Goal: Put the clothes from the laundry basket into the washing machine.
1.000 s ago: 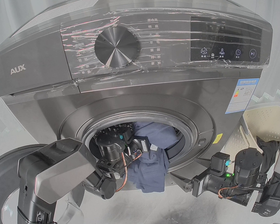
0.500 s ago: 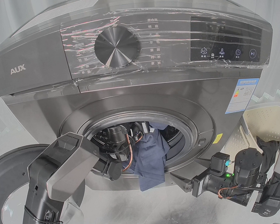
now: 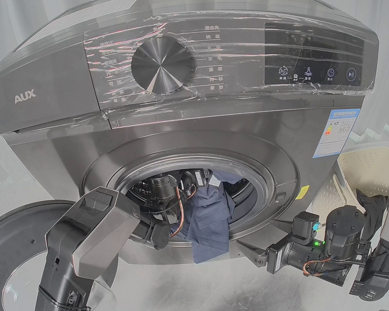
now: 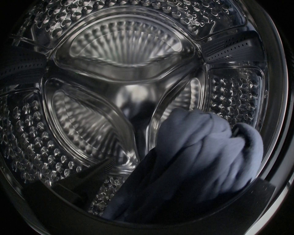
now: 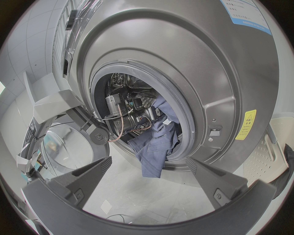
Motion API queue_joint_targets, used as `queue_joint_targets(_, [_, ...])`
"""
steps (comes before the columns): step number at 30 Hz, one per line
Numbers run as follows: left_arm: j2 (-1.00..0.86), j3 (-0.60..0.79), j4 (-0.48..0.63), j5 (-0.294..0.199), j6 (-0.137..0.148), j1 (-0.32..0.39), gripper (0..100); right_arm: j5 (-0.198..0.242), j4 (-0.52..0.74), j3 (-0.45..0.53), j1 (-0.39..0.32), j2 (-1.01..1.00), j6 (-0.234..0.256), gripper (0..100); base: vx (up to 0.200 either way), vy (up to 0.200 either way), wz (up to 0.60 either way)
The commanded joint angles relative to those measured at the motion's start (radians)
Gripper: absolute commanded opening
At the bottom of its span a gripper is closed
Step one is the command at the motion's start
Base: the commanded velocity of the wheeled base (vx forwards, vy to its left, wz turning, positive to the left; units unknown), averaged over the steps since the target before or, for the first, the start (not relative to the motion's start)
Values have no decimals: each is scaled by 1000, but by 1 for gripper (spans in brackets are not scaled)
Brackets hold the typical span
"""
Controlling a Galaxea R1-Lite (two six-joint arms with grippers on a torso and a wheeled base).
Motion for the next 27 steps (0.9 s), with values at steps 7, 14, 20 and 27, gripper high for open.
queue_joint_targets(7, [-210,333,141,-25,6,-15,100,0,0,-2,1,4,1,100,0,0,0])
queue_joint_targets(14, [-256,407,191,-54,9,-33,100,0,0,0,1,6,0,100,0,0,0])
queue_joint_targets(20, [-244,412,196,-68,11,-53,100,0,0,0,1,6,1,100,0,0,0])
queue_joint_targets(27, [-187,424,187,-80,23,-70,100,0,0,0,1,7,1,100,0,0,0])
